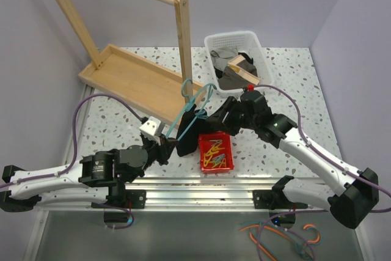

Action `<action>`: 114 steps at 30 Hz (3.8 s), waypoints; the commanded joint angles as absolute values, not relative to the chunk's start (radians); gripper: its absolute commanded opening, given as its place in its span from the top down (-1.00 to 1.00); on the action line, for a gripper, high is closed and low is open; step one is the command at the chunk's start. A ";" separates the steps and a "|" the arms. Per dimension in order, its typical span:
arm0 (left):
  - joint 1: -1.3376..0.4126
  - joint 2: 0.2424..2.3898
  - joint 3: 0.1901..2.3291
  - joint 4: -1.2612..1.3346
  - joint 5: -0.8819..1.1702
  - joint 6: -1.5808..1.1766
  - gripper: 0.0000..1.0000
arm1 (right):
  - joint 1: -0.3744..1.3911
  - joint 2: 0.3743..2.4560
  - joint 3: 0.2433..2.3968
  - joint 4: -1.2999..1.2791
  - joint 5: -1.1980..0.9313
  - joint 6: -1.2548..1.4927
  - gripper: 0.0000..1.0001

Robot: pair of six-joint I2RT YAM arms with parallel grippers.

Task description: Remove the underwear clipped to the hanger

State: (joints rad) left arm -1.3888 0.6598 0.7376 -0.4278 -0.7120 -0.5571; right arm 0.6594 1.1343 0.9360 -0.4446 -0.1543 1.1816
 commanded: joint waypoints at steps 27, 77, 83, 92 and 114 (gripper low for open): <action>-1.391 0.672 0.741 -0.342 -0.727 -0.574 1.00 | 0.657 1.230 1.100 -0.442 -0.235 1.275 -0.69; -1.391 0.624 0.719 -0.390 -0.750 -0.604 1.00 | 0.653 1.270 1.014 -0.308 -0.305 1.362 1.00; -1.391 0.626 0.715 -0.416 -0.759 -0.630 1.00 | 0.653 1.232 0.977 -0.193 -0.345 1.402 1.00; -1.390 0.615 0.710 -0.425 -0.782 -0.634 1.00 | 0.650 1.201 0.931 -0.178 -0.475 1.397 1.00; -1.391 0.644 0.736 -0.374 -0.758 -0.591 1.00 | 0.635 1.281 0.936 -0.156 -0.434 1.330 0.16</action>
State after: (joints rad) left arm -1.3899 0.6571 0.7216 -0.4320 -0.7246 -0.6067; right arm 0.6403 1.2747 0.9062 -0.1925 -0.4412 1.3499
